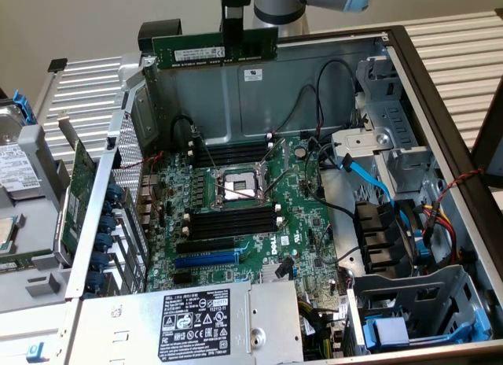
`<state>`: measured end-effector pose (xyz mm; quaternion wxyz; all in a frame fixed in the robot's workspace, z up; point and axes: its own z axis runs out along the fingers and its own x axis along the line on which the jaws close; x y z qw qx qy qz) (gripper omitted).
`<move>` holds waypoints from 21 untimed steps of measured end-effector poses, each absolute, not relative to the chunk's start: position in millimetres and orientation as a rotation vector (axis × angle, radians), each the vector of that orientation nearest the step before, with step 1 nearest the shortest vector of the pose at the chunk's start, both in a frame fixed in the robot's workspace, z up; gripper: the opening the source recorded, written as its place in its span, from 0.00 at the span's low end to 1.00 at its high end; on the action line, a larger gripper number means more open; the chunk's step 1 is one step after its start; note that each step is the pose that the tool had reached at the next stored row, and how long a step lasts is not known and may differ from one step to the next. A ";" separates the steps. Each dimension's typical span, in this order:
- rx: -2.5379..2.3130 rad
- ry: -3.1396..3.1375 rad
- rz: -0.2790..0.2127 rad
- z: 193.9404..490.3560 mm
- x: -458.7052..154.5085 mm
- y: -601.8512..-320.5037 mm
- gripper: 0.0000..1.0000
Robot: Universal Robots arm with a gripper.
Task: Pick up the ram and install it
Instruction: 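Pick up the ram and move it above insertion slot, then insert the ram into the slot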
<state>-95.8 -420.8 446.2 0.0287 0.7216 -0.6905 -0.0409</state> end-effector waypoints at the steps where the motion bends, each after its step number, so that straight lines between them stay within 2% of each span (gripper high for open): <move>1: 2.227 -2.131 -0.125 446.1 -94.5 -419.3 0.12; 11: 2.225 -2.132 -0.115 444.8 -88.4 -399.6 0.12; 21: 2.224 -2.132 -0.114 433.8 -88.0 -396.7 0.12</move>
